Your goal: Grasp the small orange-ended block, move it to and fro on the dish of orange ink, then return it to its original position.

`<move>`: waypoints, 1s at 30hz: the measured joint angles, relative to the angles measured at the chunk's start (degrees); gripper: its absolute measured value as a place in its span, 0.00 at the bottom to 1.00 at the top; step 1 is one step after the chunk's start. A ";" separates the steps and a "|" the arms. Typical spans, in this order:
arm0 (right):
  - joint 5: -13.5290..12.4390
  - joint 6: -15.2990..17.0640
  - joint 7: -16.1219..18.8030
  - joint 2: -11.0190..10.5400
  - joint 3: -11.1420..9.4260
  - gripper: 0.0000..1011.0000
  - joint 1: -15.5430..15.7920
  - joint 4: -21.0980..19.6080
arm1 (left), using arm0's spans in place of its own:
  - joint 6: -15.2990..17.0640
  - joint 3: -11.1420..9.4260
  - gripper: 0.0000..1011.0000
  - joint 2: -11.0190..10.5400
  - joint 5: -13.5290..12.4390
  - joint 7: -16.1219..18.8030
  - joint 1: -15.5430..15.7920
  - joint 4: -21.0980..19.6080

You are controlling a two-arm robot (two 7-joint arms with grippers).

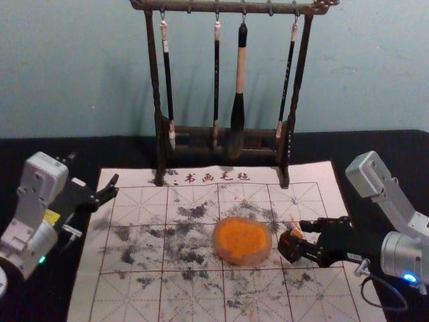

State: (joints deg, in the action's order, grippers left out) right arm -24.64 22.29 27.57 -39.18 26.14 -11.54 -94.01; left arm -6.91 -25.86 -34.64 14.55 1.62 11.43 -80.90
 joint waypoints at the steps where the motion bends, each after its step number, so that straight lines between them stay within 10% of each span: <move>1: 0.00 -0.01 0.00 0.00 0.00 0.37 0.00 -0.01 | 0.00 0.00 0.99 0.00 0.00 0.00 0.00 0.00; 22: -0.03 -0.06 0.00 0.00 0.00 0.98 0.00 -0.01 | 0.00 0.00 0.99 0.00 0.00 0.00 0.00 0.00; 30: -0.18 -3.77 -4.11 2.31 -2.80 0.99 1.39 -1.23 | 0.00 0.00 0.99 0.00 0.00 0.00 0.00 0.00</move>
State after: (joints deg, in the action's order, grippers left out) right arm -24.82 18.52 23.46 -36.87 23.33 -10.16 -95.24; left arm -6.91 -25.86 -34.65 14.55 1.62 11.43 -80.90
